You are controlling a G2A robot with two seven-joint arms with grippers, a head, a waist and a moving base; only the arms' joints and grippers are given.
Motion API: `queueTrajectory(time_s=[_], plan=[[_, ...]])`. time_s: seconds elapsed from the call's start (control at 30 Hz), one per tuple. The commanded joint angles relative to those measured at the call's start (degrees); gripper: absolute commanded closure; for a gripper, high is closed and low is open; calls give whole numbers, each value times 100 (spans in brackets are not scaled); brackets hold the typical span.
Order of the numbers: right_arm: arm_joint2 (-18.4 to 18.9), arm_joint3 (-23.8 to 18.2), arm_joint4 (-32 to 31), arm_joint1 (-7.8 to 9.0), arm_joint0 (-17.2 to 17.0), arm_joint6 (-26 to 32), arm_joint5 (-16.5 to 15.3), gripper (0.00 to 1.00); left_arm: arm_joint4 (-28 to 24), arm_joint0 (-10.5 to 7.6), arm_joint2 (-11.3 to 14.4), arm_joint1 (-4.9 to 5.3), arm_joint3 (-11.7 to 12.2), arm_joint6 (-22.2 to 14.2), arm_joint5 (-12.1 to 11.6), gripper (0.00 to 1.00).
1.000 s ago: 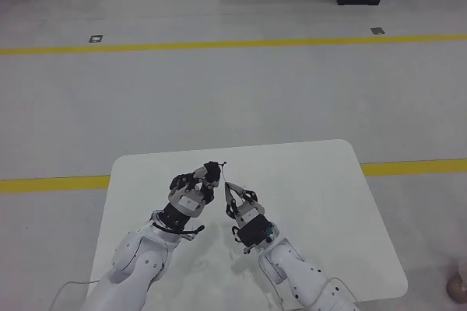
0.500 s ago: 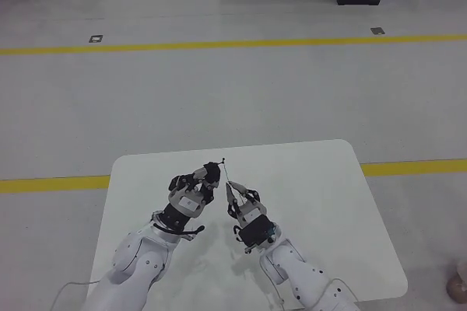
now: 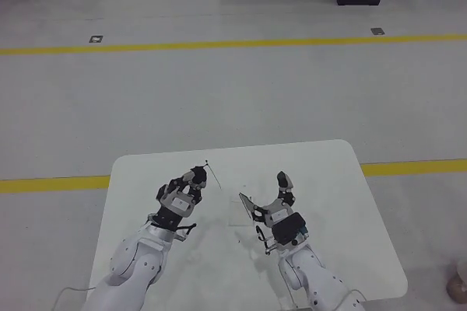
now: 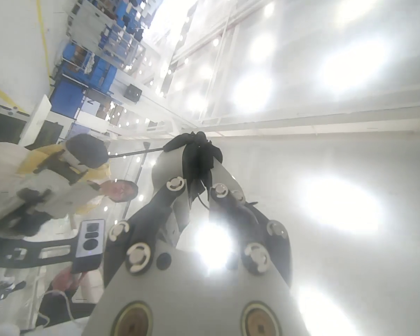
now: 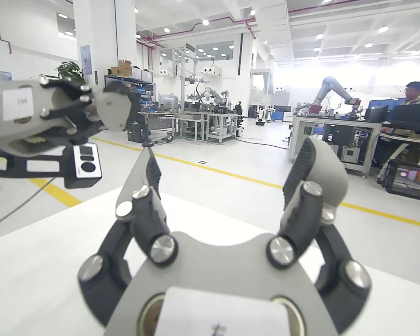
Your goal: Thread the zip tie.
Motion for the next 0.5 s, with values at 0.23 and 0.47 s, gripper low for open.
queueTrajectory(time_s=[0.23,0.47], plan=[[-2,1,-3,0,1,1,2,0,-44,4,0,-3,4,16,-12,100],[566,-5,1123,34,-310,-248,-487,0,-1272,397,-122,-98,81,-54,-888,100]])
